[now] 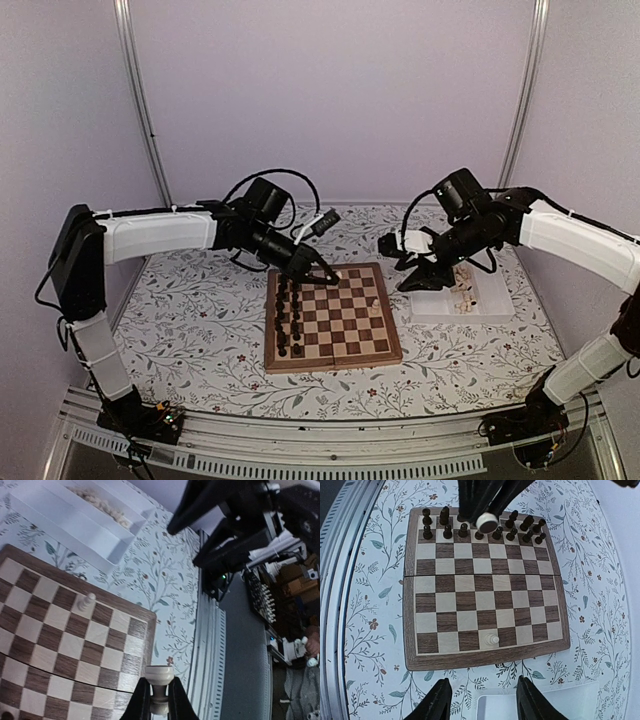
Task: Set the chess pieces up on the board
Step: Place the chess piece on the chessboard.
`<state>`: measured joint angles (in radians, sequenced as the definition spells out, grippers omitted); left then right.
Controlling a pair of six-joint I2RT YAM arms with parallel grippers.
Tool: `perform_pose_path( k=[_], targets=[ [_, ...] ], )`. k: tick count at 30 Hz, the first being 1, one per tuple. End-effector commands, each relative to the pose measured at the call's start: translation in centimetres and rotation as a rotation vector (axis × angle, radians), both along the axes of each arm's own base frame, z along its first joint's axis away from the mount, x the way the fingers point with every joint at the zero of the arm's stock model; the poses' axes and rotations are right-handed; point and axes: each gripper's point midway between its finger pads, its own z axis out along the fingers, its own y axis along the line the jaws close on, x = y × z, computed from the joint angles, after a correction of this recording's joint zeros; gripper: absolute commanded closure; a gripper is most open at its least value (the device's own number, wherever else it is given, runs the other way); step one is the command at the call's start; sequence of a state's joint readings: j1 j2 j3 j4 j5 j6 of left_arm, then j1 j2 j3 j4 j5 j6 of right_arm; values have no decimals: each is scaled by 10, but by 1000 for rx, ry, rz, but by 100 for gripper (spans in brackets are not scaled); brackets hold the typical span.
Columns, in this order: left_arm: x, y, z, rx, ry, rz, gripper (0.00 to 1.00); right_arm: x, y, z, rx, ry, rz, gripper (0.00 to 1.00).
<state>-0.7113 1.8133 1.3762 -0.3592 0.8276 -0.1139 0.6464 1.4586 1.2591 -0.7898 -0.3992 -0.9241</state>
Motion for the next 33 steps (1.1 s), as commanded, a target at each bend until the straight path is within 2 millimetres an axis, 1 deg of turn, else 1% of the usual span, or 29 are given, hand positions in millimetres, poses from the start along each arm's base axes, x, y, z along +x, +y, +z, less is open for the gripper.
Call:
perform_pose_path(
  k=[1, 5, 7, 10, 14, 17, 21, 23, 26, 33],
  targets=[
    [-60, -5, 1, -41, 157, -233, 100, -18, 14, 7, -4, -79, 125, 52],
    [-83, -11, 6, -69, 203, -312, 100, -27, 35, 6, -20, -120, 181, 50],
    [-87, -13, 7, -67, 208, -323, 100, -32, 44, 6, -24, -131, 207, 49],
    [-86, -15, 7, -69, 212, -314, 100, -40, 60, 5, -31, -146, 243, 50],
    [-80, -21, 6, -83, 220, -301, 100, -32, 80, 7, -25, -211, 191, 50],
    [-74, -25, 4, -78, 219, -280, 100, -31, 89, 4, -23, -215, 164, 50],
    [-68, -30, -2, -69, 232, -265, 100, -36, 96, 2, -22, -210, 168, 50],
    [-68, -33, -2, -74, 245, -271, 100, -37, 98, 0, -25, -212, 167, 52],
    [-64, -36, -4, -70, 246, -256, 99, -39, 99, -1, -26, -205, 169, 57],
    [-61, -39, -6, -73, 256, -253, 97, -39, 98, -8, -40, -193, 163, 74]
  ],
)
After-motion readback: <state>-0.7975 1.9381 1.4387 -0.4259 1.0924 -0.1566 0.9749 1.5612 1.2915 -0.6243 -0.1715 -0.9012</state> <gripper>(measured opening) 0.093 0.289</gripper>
